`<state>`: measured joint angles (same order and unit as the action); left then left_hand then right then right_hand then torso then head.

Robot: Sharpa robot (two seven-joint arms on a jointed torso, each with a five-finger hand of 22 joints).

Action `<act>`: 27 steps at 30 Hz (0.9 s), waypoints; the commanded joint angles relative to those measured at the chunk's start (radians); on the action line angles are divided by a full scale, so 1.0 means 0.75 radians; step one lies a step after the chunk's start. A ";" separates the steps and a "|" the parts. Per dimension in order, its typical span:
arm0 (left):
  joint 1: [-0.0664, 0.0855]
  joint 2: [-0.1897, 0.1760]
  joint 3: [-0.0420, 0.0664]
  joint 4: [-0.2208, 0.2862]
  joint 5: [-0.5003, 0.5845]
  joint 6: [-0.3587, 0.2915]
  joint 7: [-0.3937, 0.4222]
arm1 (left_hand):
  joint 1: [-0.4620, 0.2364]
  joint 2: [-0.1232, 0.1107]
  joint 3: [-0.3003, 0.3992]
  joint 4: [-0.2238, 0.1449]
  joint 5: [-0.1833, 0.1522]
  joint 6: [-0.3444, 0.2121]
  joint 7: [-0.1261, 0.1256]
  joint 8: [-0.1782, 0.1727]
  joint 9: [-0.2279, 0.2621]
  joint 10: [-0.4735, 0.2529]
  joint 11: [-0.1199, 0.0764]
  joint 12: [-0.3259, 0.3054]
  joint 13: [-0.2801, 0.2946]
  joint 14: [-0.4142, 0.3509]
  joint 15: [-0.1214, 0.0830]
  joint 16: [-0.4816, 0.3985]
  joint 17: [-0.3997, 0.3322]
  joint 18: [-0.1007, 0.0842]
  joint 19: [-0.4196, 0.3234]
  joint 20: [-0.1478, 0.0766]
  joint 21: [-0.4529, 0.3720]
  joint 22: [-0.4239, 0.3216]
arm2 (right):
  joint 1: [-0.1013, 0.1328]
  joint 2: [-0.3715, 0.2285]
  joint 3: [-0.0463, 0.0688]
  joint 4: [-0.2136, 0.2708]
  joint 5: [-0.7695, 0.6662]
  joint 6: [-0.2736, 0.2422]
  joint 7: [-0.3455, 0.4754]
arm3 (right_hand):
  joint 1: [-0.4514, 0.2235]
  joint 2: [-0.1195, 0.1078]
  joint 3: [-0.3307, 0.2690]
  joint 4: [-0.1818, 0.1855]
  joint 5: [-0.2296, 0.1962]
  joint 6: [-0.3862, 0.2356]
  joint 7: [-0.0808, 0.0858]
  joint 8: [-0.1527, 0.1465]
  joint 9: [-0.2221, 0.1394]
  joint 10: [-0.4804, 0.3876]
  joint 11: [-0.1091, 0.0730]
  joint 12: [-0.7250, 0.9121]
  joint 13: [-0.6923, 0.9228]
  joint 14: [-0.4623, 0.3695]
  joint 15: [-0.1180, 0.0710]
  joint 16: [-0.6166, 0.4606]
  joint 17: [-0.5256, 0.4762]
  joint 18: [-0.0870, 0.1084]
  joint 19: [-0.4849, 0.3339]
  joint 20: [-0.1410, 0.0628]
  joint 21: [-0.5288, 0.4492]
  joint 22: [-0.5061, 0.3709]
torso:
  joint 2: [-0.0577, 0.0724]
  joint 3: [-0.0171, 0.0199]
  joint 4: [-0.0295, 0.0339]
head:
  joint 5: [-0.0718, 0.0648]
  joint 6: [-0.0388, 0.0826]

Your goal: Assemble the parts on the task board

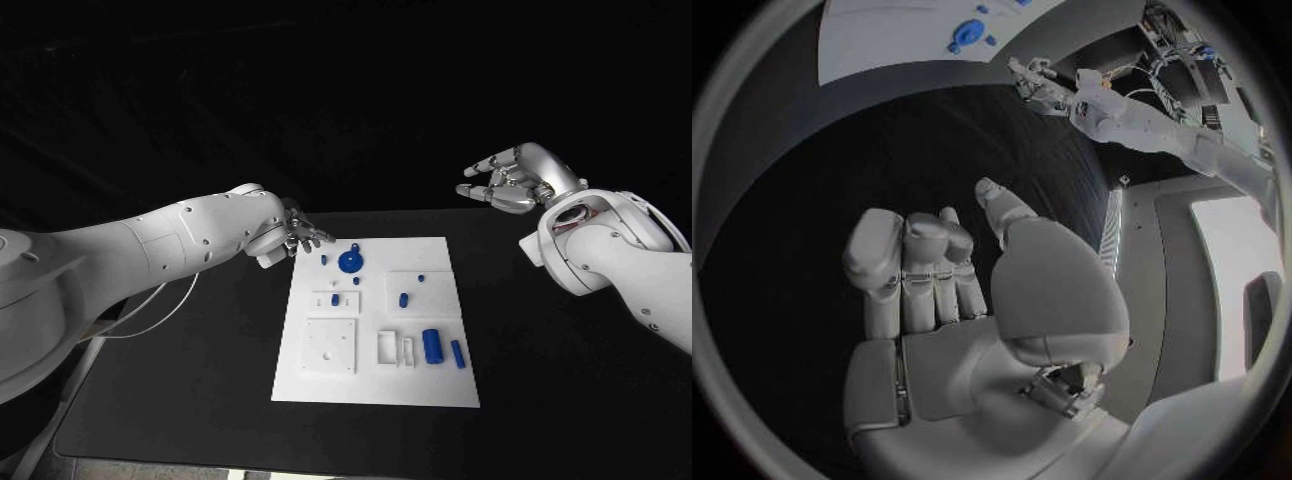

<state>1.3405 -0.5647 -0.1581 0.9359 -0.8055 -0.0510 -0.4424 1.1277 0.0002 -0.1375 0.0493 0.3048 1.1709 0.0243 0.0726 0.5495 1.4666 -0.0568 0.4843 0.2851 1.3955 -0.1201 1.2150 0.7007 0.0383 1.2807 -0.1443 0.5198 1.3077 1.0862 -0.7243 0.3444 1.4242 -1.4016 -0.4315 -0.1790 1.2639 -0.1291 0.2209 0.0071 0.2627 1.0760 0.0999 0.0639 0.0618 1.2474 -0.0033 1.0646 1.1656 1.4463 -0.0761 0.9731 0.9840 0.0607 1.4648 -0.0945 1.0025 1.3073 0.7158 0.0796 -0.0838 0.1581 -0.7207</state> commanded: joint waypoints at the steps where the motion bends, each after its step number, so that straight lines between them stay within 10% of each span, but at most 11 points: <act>1: 0.004 0.041 0.001 -0.069 -0.034 0.145 0.057 | 0.017 0.005 -0.007 -0.018 0.070 -0.022 0.005 -0.004 -0.012 0.017 0.010 -0.010 -0.003 -0.013 0.002 -0.011 -0.015 -0.006 -0.007 0.008 -0.009 0.018 | -0.001 -0.001 0.001 0.009 0.002 0.008 0.007 | -0.001 -0.001 -0.003 0.003 0.003 -0.002 0.001 -0.003 0.001 -0.002 0.002 -0.004 -0.001 -0.001 0.004 -0.006 0.001 0.016 0.039 0.004 -0.004 0.175 | 0.008 0.0053 -0.0050 | 0.007 0.011; 12: 0.001 0.173 -0.002 -0.303 -0.081 0.242 0.085 | -0.015 0.008 -0.034 -0.006 0.050 -0.038 0.011 -0.003 -0.030 0.010 0.013 -0.008 -0.001 -0.016 0.006 -0.012 -0.019 -0.004 -0.005 0.012 -0.016 0.019 | 0.000 -0.006 0.002 0.024 0.002 0.008 0.003 | -0.001 -0.001 -0.003 0.003 0.003 -0.002 0.001 -0.003 0.001 -0.002 0.002 -0.004 -0.001 -0.001 0.004 -0.006 0.001 0.016 0.039 0.004 -0.004 0.175 | 0.024 0.0203 -0.0199 | 0.023 0.019; 27: -0.013 0.219 -0.003 -0.437 -0.104 0.300 0.116 | -0.024 -0.016 -0.020 0.020 0.088 -0.068 0.006 0.055 0.047 -0.008 0.011 0.012 0.006 -0.025 0.007 0.008 -0.013 -0.004 -0.009 0.014 -0.015 0.022 | 0.001 0.000 0.006 0.026 0.001 0.009 0.001 | 0.000 -0.003 -0.003 0.007 0.003 -0.002 0.001 -0.003 0.001 -0.002 0.002 -0.005 -0.002 -0.001 0.004 -0.006 0.001 0.016 0.039 0.004 -0.004 0.175 | 0.045 0.0314 -0.0326 | 0.032 0.029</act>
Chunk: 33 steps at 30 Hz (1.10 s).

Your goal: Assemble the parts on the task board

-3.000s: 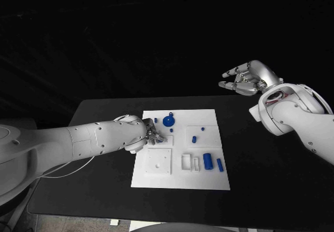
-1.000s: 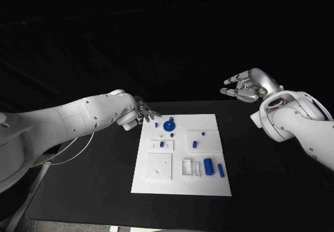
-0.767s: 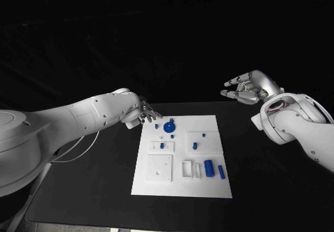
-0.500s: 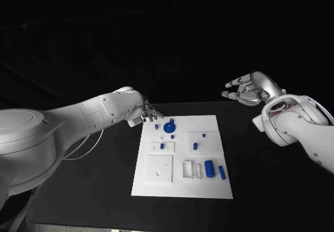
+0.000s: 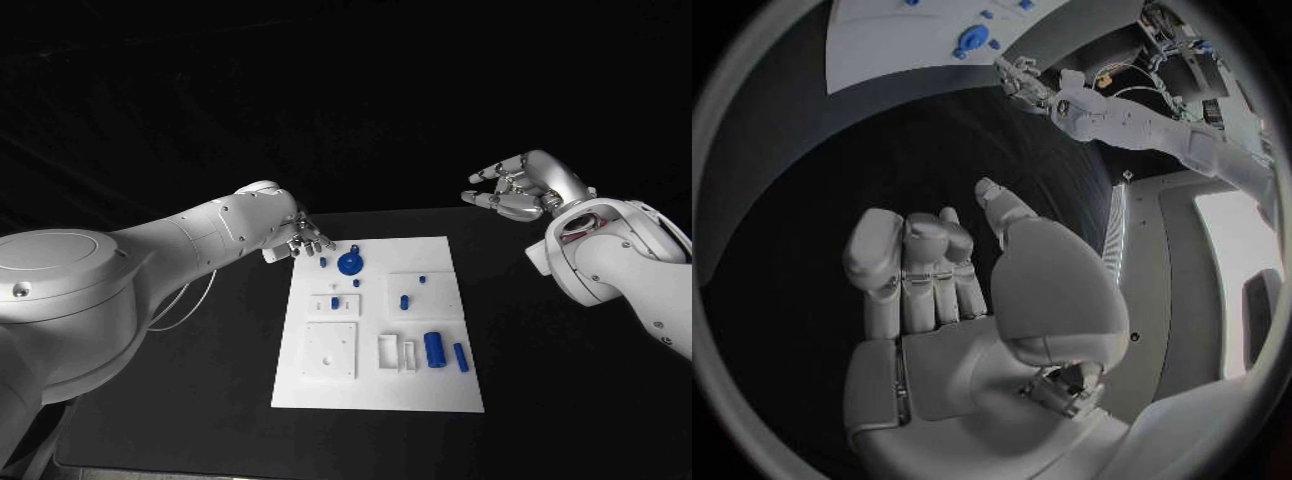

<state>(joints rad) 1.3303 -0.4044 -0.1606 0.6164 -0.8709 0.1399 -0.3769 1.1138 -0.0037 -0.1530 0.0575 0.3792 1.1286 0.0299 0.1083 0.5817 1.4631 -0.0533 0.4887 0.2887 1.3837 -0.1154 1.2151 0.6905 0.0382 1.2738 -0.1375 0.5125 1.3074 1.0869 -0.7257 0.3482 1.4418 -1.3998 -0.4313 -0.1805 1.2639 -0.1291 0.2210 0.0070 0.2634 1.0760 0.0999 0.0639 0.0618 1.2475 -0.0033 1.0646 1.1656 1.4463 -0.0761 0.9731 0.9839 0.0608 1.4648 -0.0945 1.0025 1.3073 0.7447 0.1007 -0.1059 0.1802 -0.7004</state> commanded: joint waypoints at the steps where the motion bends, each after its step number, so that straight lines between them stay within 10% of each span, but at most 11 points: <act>1: 0.000 0.007 0.001 -0.019 -0.017 0.047 0.028 | -0.007 -0.013 0.003 0.013 -0.011 -0.010 -0.003 0.013 0.007 -0.003 0.006 0.007 0.001 -0.010 0.000 0.009 0.001 -0.004 0.000 0.005 -0.005 0.023 | 0.000 0.002 0.001 0.002 -0.002 0.008 0.002 | 0.000 -0.003 -0.003 0.007 0.002 -0.002 0.001 -0.003 0.001 -0.002 0.002 -0.005 -0.002 -0.001 0.004 -0.006 0.001 0.016 0.039 0.004 -0.004 0.175 | 0.006 0.0030 -0.0028 | 0.002 0.003; 18: -0.010 0.030 -0.001 -0.092 0.003 0.116 0.037 | -0.013 -0.036 0.030 0.046 -0.012 -0.026 -0.011 0.079 0.078 -0.014 0.004 0.020 0.006 -0.020 0.000 0.024 0.005 -0.006 -0.008 0.004 0.002 0.024 | 0.000 0.002 0.006 0.004 -0.006 0.007 0.000 | 0.001 -0.004 -0.003 0.010 0.000 -0.002 0.001 -0.003 0.001 -0.001 0.002 -0.004 -0.002 -0.001 0.004 -0.004 0.003 0.016 0.039 0.005 -0.003 0.175 | 0.016 0.0049 -0.0084 | 0.005 0.008; 26: -0.026 0.042 -0.010 -0.120 -0.025 0.119 0.040 | -0.013 -0.012 0.007 0.017 0.029 -0.077 -0.023 0.170 0.286 -0.025 -0.002 0.032 0.011 -0.025 -0.003 0.033 0.002 -0.010 -0.013 0.001 0.009 0.024 | 0.001 0.003 0.006 0.007 -0.007 0.007 -0.001 | 0.001 -0.004 -0.003 0.010 0.000 -0.002 0.001 -0.003 0.001 -0.001 0.002 -0.004 -0.002 -0.001 0.004 -0.004 0.003 0.016 0.039 0.005 -0.003 0.175 | 0.016 0.0041 -0.0079 | 0.003 0.005; 33: -0.032 0.042 -0.017 -0.135 -0.046 0.113 0.047 | -0.013 -0.005 0.002 0.018 0.032 -0.122 -0.020 0.212 0.316 -0.035 -0.002 0.046 0.015 -0.026 -0.001 0.036 -0.001 -0.008 -0.014 0.003 0.010 0.023 | 0.001 0.003 0.007 0.011 -0.007 0.006 -0.002 | 0.002 -0.007 -0.002 0.012 0.000 -0.003 0.001 -0.003 0.001 -0.002 0.002 -0.005 -0.002 -0.001 0.004 -0.005 0.003 0.016 0.039 0.005 -0.004 0.175 | 0.015 0.0047 -0.0088 | 0.001 0.004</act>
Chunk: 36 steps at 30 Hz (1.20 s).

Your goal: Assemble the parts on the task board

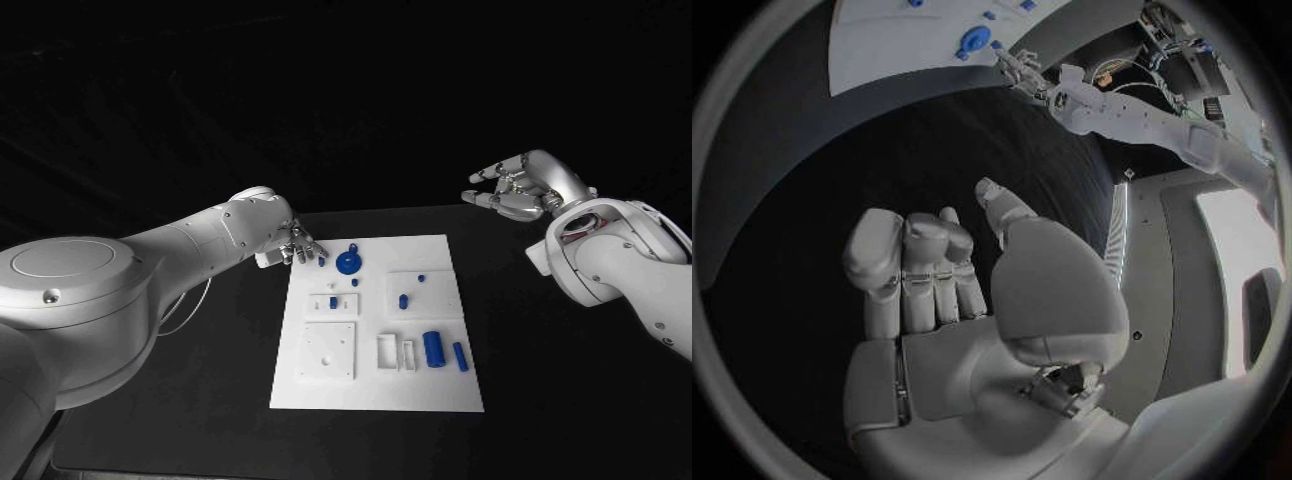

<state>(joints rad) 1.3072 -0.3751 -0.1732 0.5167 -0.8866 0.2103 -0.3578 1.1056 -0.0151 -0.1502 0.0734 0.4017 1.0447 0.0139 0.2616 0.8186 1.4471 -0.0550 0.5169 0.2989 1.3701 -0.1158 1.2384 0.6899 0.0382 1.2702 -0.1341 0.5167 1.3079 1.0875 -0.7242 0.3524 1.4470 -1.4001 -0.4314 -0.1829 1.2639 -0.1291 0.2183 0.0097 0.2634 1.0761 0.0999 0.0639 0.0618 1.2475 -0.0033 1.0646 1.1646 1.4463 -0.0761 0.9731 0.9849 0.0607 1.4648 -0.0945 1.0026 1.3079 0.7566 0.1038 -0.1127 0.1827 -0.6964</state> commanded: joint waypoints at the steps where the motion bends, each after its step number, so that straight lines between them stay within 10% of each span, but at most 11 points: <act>1: -0.002 0.003 -0.001 -0.002 -0.026 0.020 0.022 | -0.002 0.011 -0.002 -0.003 0.003 -0.011 0.001 0.008 -0.003 -0.014 0.000 0.009 0.001 -0.008 -0.001 0.005 -0.001 -0.008 -0.010 -0.002 0.005 0.023 | 0.000 0.001 0.001 0.004 -0.007 0.006 0.001 | 0.002 -0.007 0.001 0.009 0.000 -0.003 0.001 -0.003 0.001 -0.002 0.002 -0.005 -0.001 -0.001 0.004 -0.005 0.001 0.016 0.039 0.005 -0.004 0.174 | -0.001 -0.0002 0.0015 | -0.004 -0.002; 36: -0.010 0.029 -0.005 -0.017 0.028 0.046 0.057 | 0.026 0.068 -0.017 -0.049 0.007 -0.015 0.005 -0.001 -0.059 -0.025 0.004 0.011 -0.004 -0.017 0.002 0.003 -0.017 -0.008 -0.017 0.001 0.004 0.023 | 0.000 0.023 0.002 -0.008 -0.010 0.007 -0.001 | 0.006 -0.007 0.005 0.009 -0.007 -0.001 0.001 -0.003 0.001 0.000 0.001 -0.004 0.000 -0.001 0.004 -0.004 0.002 0.016 0.039 0.004 -0.004 0.174 | 0.001 0.0027 -0.0022 | 0.008 -0.011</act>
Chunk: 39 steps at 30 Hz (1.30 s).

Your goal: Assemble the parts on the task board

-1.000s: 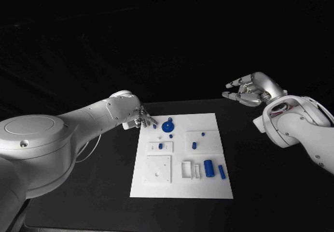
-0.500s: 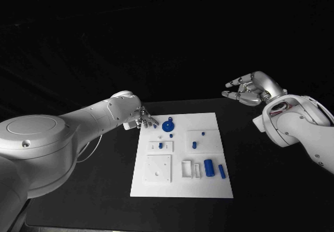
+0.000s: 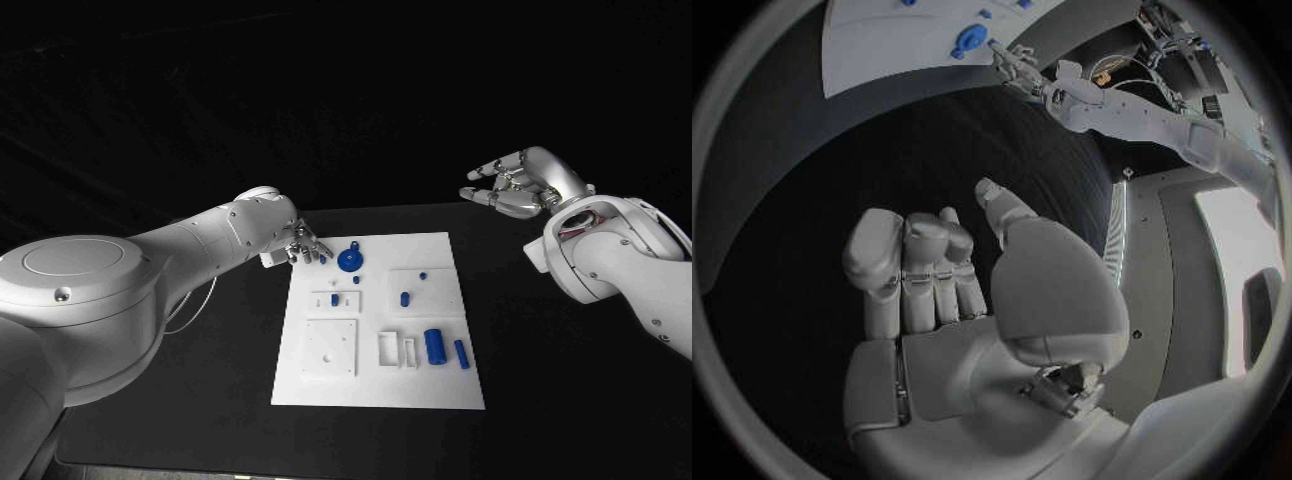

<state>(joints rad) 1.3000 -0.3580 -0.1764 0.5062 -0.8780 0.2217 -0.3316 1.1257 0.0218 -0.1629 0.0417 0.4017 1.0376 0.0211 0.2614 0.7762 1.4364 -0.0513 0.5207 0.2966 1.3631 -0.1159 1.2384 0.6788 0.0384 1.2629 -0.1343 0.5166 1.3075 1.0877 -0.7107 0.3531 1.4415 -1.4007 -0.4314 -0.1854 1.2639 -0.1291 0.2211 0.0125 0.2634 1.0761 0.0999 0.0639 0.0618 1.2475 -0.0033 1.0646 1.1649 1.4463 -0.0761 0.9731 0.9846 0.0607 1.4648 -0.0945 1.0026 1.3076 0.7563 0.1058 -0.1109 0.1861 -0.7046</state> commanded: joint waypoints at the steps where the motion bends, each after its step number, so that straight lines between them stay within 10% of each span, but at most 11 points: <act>1: 0.000 0.008 -0.001 -0.005 0.017 0.034 0.022 | 0.001 0.023 0.001 -0.008 0.008 -0.006 -0.005 -0.001 -0.003 -0.011 -0.001 0.006 -0.001 -0.009 0.002 0.002 -0.003 -0.008 -0.008 0.002 0.004 0.023 | 0.000 0.006 0.001 -0.001 -0.009 0.008 0.002 | 0.006 -0.006 0.003 0.005 -0.008 0.000 0.000 -0.003 0.001 0.000 0.001 -0.004 -0.001 -0.001 0.004 -0.003 0.003 0.016 0.039 0.004 -0.003 0.175 | 0.001 0.0004 -0.0058 | 0.004 0.000; 39: -0.008 0.011 -0.007 -0.044 0.057 0.058 0.049 | 0.146 0.186 0.081 -0.155 0.044 -0.019 -0.010 -0.019 -0.036 -0.020 0.000 0.002 -0.011 -0.024 0.001 0.010 -0.008 -0.013 -0.023 0.001 0.002 0.024 | 0.000 0.008 0.001 0.001 -0.013 0.011 -0.002 | 0.008 -0.005 0.011 0.002 -0.014 0.002 0.000 -0.003 0.001 0.001 0.001 -0.003 0.001 -0.001 0.003 -0.004 0.003 0.016 0.039 0.004 -0.003 0.175 | 0.003 0.0025 -0.0045 | 0.003 -0.010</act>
<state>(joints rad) 1.2944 -0.3511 -0.1819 0.4724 -0.8531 0.2485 -0.3149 1.2320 0.1505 -0.1037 -0.0697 0.4290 1.0248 0.0191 0.2483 0.7479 1.4256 -0.0551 0.5205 0.2895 1.3522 -0.1124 1.2418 0.6711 0.0384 1.2522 -0.1306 0.5166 1.3078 1.0880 -0.7048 0.3531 1.4406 -1.4021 -0.4311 -0.1888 1.2639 -0.1291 0.2239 0.0153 0.2585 1.0760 0.0999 0.0639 0.0618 1.2475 -0.0033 1.0646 1.1650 1.4462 -0.0761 0.9731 0.9869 0.0607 1.4648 -0.0945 1.0026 1.3074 0.7588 0.1077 -0.1142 0.1873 -0.7129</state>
